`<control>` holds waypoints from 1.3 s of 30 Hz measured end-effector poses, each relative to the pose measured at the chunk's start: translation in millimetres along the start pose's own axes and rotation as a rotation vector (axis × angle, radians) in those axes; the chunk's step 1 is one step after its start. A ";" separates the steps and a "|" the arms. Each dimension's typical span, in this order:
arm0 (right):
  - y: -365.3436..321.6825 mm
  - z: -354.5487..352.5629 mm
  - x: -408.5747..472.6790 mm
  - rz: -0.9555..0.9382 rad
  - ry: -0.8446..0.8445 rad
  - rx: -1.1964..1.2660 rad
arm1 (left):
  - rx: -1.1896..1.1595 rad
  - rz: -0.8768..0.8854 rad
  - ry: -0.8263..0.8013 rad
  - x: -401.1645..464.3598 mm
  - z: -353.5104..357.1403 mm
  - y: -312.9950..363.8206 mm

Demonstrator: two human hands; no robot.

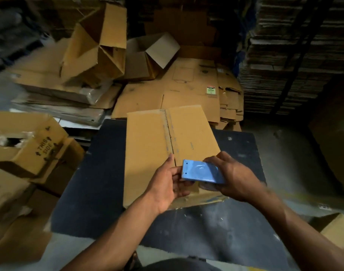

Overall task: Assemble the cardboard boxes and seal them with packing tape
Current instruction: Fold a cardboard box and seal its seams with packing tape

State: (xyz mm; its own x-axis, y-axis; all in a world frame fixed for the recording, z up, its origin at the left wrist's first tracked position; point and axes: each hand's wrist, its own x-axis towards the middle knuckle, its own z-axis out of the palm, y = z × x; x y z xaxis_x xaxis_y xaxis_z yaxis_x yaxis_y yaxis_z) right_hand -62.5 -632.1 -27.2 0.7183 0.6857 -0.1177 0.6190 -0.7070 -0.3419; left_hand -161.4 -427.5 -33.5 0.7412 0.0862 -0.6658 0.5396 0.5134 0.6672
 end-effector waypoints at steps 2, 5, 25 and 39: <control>-26.6 9.9 10.4 -0.065 0.005 -0.103 | 0.031 0.044 0.004 -11.9 -27.2 6.0; -62.0 16.7 29.0 -0.174 -0.034 -0.148 | -0.033 0.099 0.059 -23.1 -67.3 7.6; -102.4 27.8 55.3 -0.411 -0.492 -0.290 | -0.150 0.108 0.707 -20.5 -196.7 -81.5; -147.0 42.1 72.6 -0.426 -0.468 -0.474 | -0.081 0.166 0.748 4.2 -212.4 -99.8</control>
State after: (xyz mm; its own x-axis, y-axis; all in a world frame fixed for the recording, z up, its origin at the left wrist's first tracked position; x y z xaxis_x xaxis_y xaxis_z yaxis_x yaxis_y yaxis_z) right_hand -114.7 -471.1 -24.7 0.2457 0.8410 -0.4820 0.9557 -0.2932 -0.0244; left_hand -296.9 -297.0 -173.8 0.3271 0.7069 -0.6272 0.3931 0.5017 0.7705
